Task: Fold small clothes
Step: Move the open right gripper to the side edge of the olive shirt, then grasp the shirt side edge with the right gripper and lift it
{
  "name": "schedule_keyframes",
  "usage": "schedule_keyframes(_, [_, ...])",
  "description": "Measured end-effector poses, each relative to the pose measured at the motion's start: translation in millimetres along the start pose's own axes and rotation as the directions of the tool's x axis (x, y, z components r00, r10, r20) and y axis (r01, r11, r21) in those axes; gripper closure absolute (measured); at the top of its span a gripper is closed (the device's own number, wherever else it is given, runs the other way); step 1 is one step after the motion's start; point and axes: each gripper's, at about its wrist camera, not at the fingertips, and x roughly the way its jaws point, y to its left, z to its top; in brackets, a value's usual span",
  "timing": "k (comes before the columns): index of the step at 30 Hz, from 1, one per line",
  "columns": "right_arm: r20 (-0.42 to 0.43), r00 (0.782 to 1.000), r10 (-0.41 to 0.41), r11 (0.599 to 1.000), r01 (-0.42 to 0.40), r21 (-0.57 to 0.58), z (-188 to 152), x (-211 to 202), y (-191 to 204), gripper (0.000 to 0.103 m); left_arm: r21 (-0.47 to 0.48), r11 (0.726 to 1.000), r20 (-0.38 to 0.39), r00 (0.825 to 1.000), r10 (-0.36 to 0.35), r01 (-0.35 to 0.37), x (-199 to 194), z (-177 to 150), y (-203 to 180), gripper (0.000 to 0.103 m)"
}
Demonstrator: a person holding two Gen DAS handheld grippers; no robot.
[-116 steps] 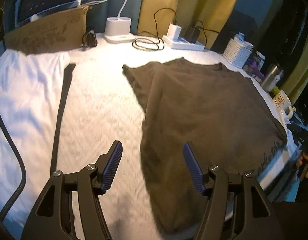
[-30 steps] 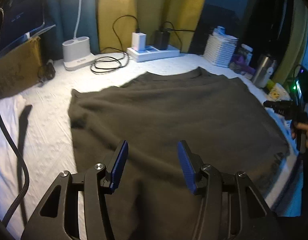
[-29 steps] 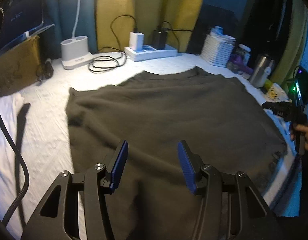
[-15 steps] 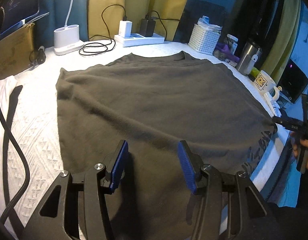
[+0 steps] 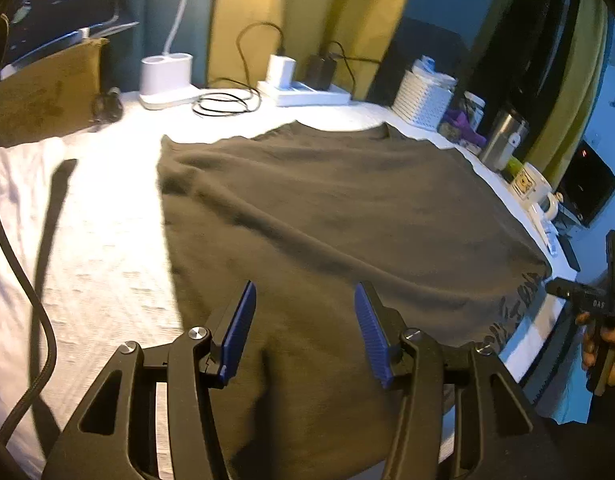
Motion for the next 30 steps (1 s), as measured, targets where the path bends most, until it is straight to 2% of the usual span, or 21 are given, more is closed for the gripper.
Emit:
schedule_keyframes(8, [-0.035, 0.999, 0.031, 0.999, -0.03, 0.029, 5, 18, 13, 0.0, -0.073, 0.996, 0.003, 0.998, 0.06, -0.06, -4, 2, 35, 0.052])
schedule_keyframes(16, [-0.016, 0.998, 0.061, 0.997, -0.06, 0.053, 14, 25, 6, 0.0, -0.079, 0.992, -0.008, 0.996, 0.094, -0.095, 2, 7, 37, 0.052])
schedule_keyframes(22, [0.02, 0.994, 0.104, 0.989, -0.106, 0.101, 22, 26, -6, 0.0, -0.064, 0.993, -0.043, 0.995, 0.093, -0.096, 16, 11, 28, 0.052])
schedule_keyframes(30, [0.114, 0.982, 0.148, 0.949, -0.174, 0.261, 31, 28, -24, 0.0, -0.038, 0.994, -0.076, 0.992, 0.103, -0.106, 26, 18, 20, 0.052])
